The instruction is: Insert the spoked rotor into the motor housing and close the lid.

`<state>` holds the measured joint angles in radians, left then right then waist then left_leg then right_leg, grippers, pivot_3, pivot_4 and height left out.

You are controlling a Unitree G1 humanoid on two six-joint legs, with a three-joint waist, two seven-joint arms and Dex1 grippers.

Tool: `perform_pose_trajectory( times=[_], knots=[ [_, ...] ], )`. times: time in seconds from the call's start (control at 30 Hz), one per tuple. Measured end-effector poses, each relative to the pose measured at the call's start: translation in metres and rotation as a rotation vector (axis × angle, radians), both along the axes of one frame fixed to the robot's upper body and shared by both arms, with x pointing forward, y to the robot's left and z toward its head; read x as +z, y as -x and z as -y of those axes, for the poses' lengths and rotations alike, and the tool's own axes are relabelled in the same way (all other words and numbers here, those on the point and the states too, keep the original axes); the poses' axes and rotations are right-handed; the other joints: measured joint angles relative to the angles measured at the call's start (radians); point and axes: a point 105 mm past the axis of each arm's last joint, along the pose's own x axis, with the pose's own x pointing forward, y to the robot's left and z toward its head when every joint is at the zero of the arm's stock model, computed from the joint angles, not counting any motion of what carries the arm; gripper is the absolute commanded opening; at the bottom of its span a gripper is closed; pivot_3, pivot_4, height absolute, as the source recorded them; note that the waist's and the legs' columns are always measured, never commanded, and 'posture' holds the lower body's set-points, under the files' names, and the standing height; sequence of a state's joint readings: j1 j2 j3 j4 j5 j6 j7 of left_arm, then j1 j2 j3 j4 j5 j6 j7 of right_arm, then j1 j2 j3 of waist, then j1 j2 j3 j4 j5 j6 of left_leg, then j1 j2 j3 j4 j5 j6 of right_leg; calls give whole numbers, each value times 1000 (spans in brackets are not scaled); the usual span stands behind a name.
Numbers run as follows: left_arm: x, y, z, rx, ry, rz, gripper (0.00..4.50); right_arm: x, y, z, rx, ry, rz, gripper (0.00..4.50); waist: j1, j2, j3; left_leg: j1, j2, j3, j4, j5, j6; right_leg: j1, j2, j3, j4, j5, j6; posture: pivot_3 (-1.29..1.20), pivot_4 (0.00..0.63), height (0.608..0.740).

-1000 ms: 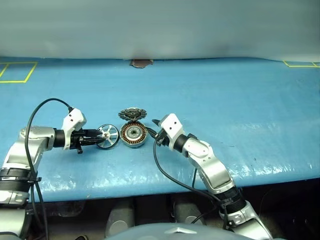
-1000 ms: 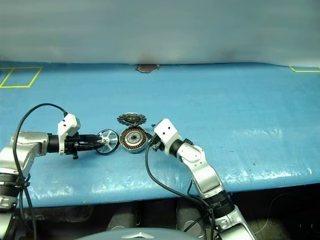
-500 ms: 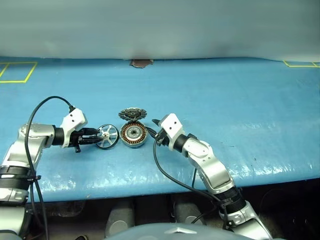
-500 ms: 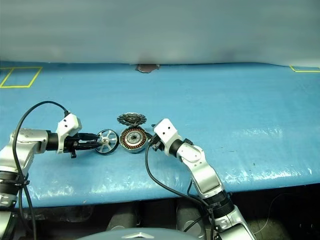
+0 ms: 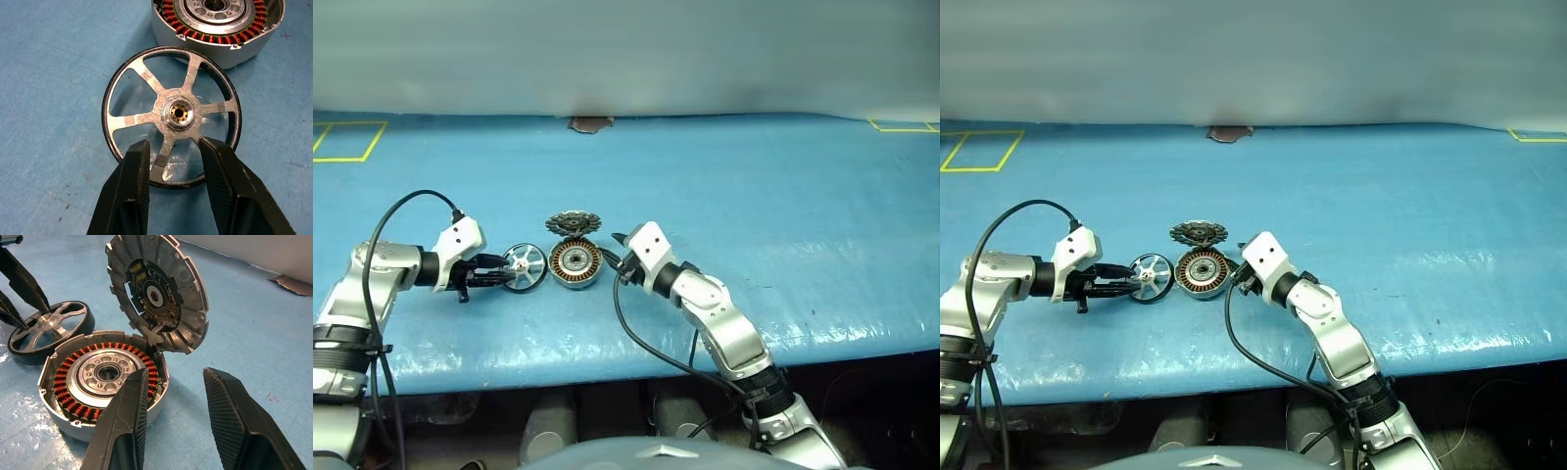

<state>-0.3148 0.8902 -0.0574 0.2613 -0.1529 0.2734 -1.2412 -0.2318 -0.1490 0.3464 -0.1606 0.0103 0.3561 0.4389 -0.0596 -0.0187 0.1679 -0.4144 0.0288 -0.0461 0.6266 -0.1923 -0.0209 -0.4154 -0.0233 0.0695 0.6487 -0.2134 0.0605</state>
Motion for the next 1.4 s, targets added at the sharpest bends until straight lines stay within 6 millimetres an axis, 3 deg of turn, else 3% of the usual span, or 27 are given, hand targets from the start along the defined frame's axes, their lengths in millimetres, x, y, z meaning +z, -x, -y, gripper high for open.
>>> perform_pose_trajectory(
  times=[0.3, 0.4, 0.5, 0.53, 0.97, 1.1, 1.4],
  knots=[
    [-5, -5, -3, -7, -54, 45, 1701, -1, 0, 0, -3, 1, -2, 1882, 0, 0, 0, 0, 0, 0, 0, 0, 0, 0, 0, 0, 0, 0, 0, 0, 150, 740],
    [-7, -9, -1, 19, -38, 66, 1102, -1, -1, 0, -4, 1, -4, 1882, 0, 0, 0, 1, 0, 0, 0, 0, 0, 0, 0, 0, 1, 0, 0, 0, 150, 740],
    [-10, -12, 1, 47, -13, 67, 93, -1, -1, 1, -4, 1, -4, 1882, 0, 0, 0, 0, 0, 0, 1, 0, 0, 0, 0, 0, 1, 0, 0, 0, 150, 740],
    [-9, -12, 1, 53, -8, 67, 13, -1, -1, 1, -4, 2, -4, 1882, 0, 0, 0, 0, 0, 0, 0, 0, 0, 0, 0, 0, 1, 0, 0, 0, 150, 740],
    [-6, -4, 6, 17, 80, 11, 13, -2, -2, 5, -7, 12, -4, 1882, -1, 0, 0, -1, 0, 0, 0, 0, 0, -1, 0, 0, 0, 0, 0, 0, 150, 740],
    [4, 2, 3, -52, 85, -7, 13, -5, 0, 8, 11, 33, -10, 1882, -1, 0, 0, -1, 0, 0, 0, 0, 0, -1, 0, 0, 0, 0, 0, 0, 150, 740],
    [37, -7, 7, -136, 83, 47, 13, -9, 1, 12, 16, 41, -23, 1882, 0, -1, 0, -1, 0, 0, 0, 0, 0, -1, 0, 0, 0, 0, 0, 0, 150, 740]
  ],
)
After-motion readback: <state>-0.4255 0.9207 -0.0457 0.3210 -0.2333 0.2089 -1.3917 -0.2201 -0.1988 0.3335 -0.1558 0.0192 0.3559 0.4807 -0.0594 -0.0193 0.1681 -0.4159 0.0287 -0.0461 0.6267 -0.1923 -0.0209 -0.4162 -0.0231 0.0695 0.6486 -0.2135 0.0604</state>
